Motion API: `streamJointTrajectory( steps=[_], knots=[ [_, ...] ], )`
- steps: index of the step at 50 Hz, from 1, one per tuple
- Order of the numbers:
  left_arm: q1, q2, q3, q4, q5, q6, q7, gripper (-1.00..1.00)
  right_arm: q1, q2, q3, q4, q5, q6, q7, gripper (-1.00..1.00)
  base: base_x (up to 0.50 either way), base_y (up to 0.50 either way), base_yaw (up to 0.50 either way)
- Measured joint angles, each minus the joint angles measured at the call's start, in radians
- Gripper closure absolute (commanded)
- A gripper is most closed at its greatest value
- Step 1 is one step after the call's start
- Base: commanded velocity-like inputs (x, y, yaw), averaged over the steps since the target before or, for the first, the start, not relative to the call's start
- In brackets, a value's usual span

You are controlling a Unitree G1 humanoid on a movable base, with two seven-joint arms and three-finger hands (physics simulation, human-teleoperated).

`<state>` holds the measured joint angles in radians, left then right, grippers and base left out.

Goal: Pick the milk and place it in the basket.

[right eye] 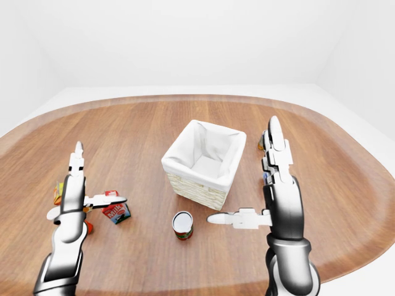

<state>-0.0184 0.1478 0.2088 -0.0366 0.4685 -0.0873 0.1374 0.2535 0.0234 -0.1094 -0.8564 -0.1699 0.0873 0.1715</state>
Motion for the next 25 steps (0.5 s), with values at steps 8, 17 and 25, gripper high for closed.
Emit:
streamJointTrajectory(
  steps=[8, 17, 25],
  knots=[
    [-0.031, 0.036, 0.009, 0.068, 0.054, 0.000, 0.002, -1.00, 0.001, 0.000, 0.000, 0.002, 0.000, 0.000, 0.000, -1.00, 0.00, 0.00, 0.00],
    [-0.079, 0.077, -0.002, 0.220, 0.123, 0.000, 0.049, -1.00, 0.000, 0.000, 0.002, 0.003, -0.001, 0.000, -0.002, -1.00, 0.00, 0.00, 0.00],
    [-0.089, 0.087, -0.020, 0.296, 0.124, 0.000, 0.037, -1.00, 0.000, 0.000, 0.004, 0.005, -0.002, 0.000, -0.005, -1.00, 0.00, 0.00, 0.00]
  ],
)
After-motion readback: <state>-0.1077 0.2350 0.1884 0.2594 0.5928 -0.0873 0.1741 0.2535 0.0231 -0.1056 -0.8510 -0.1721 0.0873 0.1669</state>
